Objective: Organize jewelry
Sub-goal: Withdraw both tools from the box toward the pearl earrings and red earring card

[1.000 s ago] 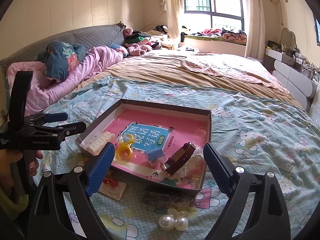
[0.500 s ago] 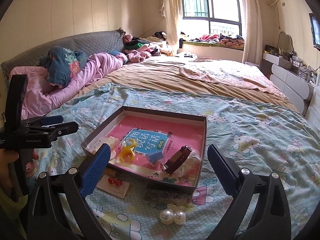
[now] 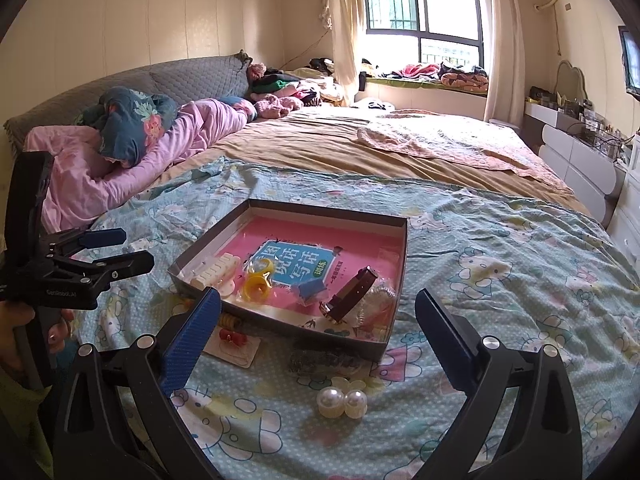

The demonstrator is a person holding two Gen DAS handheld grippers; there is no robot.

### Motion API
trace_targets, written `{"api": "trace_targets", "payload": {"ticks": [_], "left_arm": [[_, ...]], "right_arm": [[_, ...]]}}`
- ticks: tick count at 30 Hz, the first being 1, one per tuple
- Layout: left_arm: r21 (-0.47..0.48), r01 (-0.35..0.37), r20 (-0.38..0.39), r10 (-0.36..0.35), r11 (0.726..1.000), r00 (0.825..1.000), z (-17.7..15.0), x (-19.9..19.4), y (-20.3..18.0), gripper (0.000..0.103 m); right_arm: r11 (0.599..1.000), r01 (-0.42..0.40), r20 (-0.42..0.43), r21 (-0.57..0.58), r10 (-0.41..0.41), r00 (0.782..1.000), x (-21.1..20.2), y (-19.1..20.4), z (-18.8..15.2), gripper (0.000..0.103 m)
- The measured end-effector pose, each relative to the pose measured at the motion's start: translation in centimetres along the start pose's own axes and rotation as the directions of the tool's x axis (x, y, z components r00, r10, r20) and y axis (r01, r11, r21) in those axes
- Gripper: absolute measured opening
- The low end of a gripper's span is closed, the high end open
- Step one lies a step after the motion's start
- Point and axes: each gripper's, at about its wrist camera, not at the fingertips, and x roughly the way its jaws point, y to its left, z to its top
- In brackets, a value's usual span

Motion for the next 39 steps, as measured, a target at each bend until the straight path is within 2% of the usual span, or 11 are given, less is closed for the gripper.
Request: {"api": "trace_targets", "payload": {"ticks": [39], "left_arm": [[0.053,0.048,-0.114,-0.041,0.997,0.993,-5.7,0.7,-3.6,0.093]], "right_arm": [[1.0,-0.025,-0.099,0.015,0.026,0.995,-0.6,0.3,-4.4,0.097]]}}
